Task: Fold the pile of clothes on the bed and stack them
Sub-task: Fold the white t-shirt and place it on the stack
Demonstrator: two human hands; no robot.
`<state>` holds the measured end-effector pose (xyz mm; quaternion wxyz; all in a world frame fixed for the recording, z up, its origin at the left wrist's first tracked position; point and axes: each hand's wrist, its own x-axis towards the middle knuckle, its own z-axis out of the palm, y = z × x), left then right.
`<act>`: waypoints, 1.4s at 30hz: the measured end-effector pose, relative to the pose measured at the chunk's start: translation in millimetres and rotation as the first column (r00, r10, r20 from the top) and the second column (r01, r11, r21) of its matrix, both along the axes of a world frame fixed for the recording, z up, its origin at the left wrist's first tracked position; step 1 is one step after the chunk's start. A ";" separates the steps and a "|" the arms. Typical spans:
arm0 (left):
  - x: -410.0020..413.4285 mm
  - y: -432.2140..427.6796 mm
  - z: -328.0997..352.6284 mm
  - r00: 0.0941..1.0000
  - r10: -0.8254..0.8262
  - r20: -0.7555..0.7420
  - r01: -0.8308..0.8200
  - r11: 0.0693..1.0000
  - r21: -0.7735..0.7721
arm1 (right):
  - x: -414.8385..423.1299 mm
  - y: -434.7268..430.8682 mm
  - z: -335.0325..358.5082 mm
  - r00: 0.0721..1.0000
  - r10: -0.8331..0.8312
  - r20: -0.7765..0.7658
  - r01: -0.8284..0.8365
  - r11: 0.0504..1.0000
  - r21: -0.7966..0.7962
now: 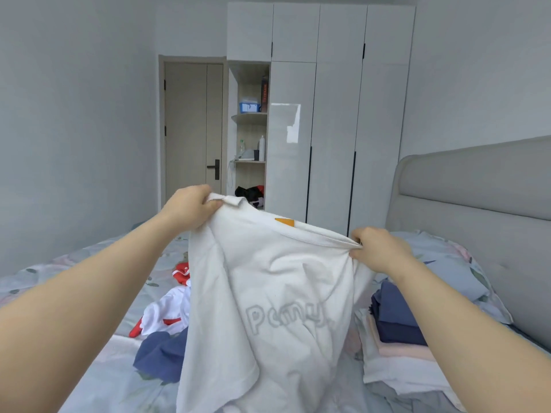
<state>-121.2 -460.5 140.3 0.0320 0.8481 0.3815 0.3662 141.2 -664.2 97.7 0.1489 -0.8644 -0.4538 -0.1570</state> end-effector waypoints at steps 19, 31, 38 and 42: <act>13.5 -32.0 50.9 0.519 -0.142 0.843 0.553 0.808 -0.204 | -38.3 -13.2 78.0 0.641 0.751 -0.156 0.105 0.115 0.988; 18.9 -26.1 -14.8 0.741 -0.124 0.660 0.493 0.768 -0.408 | -23.1 -17.5 18.2 0.622 0.382 -0.683 0.061 0.846 0.529; 14.0 -6.5 -58.8 0.826 -0.065 0.561 0.411 0.750 -0.519 | -6.3 -29.0 4.7 0.741 0.186 -0.646 0.062 0.938 0.341; 23.5 -15.1 -58.7 0.884 -0.162 0.438 0.405 0.733 -0.547 | -21.8 -17.8 -10.3 0.699 0.286 -0.655 -0.072 0.940 0.334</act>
